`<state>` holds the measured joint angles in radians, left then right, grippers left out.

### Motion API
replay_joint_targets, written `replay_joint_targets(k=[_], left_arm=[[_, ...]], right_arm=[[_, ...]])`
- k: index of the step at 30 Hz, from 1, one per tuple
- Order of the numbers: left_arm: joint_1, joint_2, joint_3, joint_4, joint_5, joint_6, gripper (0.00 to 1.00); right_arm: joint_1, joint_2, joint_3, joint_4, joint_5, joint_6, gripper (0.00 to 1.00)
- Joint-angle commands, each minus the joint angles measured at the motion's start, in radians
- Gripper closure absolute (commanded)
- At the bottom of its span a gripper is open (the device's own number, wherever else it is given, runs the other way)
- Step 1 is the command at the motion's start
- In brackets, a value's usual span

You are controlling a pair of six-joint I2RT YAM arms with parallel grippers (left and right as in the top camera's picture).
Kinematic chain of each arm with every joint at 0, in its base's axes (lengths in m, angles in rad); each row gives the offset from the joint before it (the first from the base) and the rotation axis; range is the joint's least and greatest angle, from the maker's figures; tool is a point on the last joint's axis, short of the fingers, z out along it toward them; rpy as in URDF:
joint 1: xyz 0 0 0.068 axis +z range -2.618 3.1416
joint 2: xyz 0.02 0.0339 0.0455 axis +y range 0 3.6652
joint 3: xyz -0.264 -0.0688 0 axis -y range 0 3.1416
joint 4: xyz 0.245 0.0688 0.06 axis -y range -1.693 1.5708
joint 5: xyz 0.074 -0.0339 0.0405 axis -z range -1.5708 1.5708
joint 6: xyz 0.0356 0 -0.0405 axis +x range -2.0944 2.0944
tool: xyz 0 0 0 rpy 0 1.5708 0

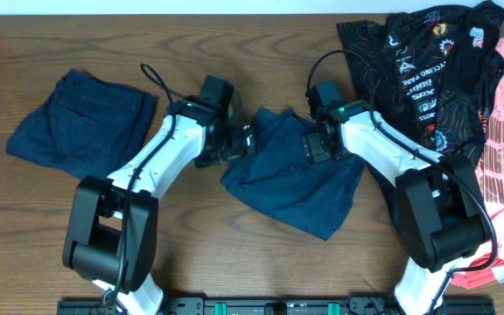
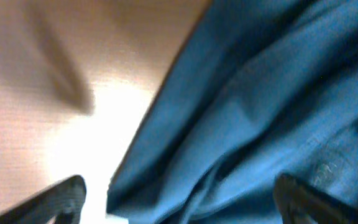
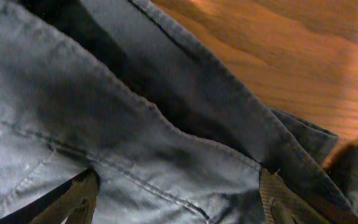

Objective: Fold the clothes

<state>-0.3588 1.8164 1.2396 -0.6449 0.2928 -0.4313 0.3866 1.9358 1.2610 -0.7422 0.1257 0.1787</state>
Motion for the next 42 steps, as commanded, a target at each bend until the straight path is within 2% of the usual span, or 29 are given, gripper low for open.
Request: replay_joint_targets(k=[1,6,14,17,19,22,28,29,31,32,35,37,39,42], left_arm=[[0.003,0.014,-0.001,0.066,-0.016,0.109,0.02],[0.005,0.085,-0.001,0.158,0.02,0.124,0.02],[-0.01,0.209,-0.001,0.212,0.317,0.128,0.02],[-0.032,0.219,-0.002,0.206,0.336,0.13,0.0],[-0.047,0.219,-0.002,0.206,0.336,0.154,0.05],[-0.068,0.219,-0.002,0.206,0.335,0.181,0.18],[-0.086,0.219,-0.002,0.206,0.325,0.18,0.25],[-0.086,0.219,-0.002,0.206,0.325,0.18,0.3],[-0.086,0.219,-0.002,0.206,0.325,0.18,0.53],[-0.086,0.219,-0.002,0.205,0.325,0.18,0.61],[-0.086,0.219,-0.002,0.205,0.325,0.18,0.66],[-0.086,0.219,-0.002,0.202,0.325,0.18,0.66],[-0.086,0.219,-0.002,0.198,0.325,0.18,0.4],[-0.084,0.218,-0.002,0.19,0.329,0.18,0.32]], right_arm=[[-0.008,-0.1,0.016,-0.014,0.015,-0.011,0.18],[-0.008,-0.236,0.016,-0.034,-0.003,-0.011,0.16],[-0.008,-0.356,0.016,-0.065,-0.003,-0.011,0.11],[-0.008,-0.357,0.016,-0.071,-0.003,-0.009,0.12],[-0.008,-0.357,0.016,-0.076,-0.004,0.0,0.12],[-0.008,-0.357,0.016,-0.081,-0.004,0.001,0.12],[-0.008,-0.357,0.016,-0.092,-0.003,0.0,0.13],[-0.008,-0.357,0.016,-0.092,-0.003,0.0,0.12],[-0.008,-0.357,0.016,-0.092,-0.003,0.0,0.13],[-0.008,-0.357,0.016,-0.092,-0.003,0.0,0.13],[-0.009,-0.357,0.016,-0.095,-0.003,0.0,0.13],[-0.009,-0.357,0.016,-0.097,-0.003,0.0,0.14],[-0.008,-0.357,0.016,-0.098,-0.003,0.0,0.13],[-0.009,-0.357,0.016,-0.099,-0.003,0.0,0.13]])
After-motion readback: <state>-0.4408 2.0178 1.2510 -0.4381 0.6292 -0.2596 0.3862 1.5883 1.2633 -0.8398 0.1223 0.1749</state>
